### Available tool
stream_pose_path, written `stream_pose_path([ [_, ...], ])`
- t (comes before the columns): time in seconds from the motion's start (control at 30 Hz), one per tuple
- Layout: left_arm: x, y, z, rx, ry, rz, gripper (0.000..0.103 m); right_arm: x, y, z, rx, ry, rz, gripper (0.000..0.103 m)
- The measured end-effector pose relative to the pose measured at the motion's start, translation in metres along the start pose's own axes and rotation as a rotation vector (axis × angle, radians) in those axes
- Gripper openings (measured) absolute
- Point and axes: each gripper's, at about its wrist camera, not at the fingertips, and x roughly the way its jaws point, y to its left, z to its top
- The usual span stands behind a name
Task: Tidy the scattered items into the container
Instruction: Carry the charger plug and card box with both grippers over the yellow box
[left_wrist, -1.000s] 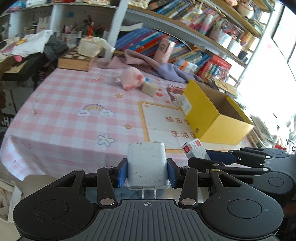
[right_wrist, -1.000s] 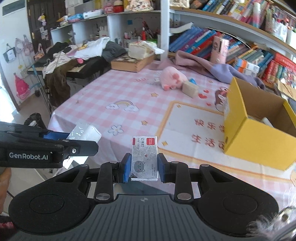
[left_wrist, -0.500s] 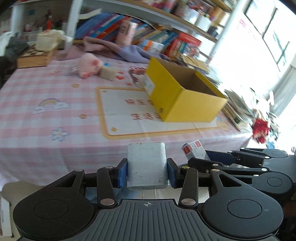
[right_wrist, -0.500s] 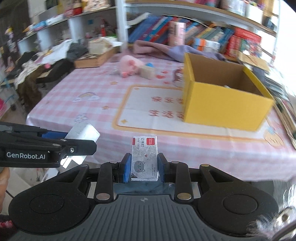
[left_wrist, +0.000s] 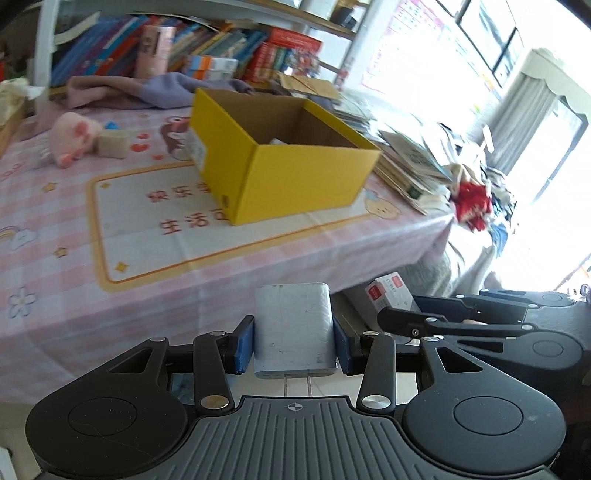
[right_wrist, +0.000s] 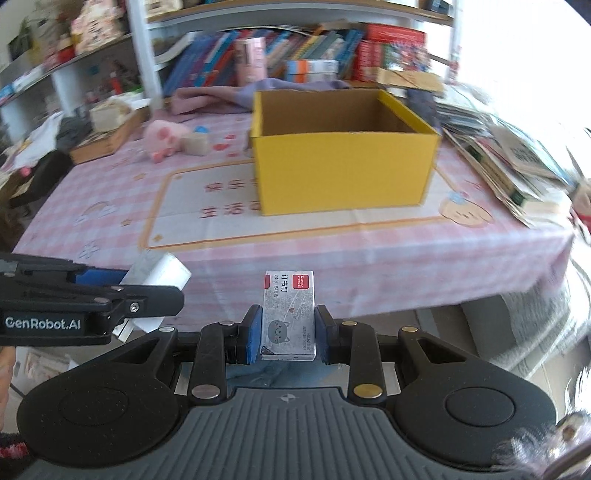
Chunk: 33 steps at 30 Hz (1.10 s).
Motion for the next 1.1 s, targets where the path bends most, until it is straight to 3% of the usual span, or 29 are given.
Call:
stream_pose_path([
  [0.57,0.037,-0.026,0.019,0.061,0.05,-0.069,0.042,0.003,-0.04,0.002,0.075,0.024,-0.072,0.028],
  [1.1,0.075,-0.036,0.055,0.095,0.025,-0.073,0.042,0.034,-0.075,0.036,0.077,0.003,-0.061,0.028],
])
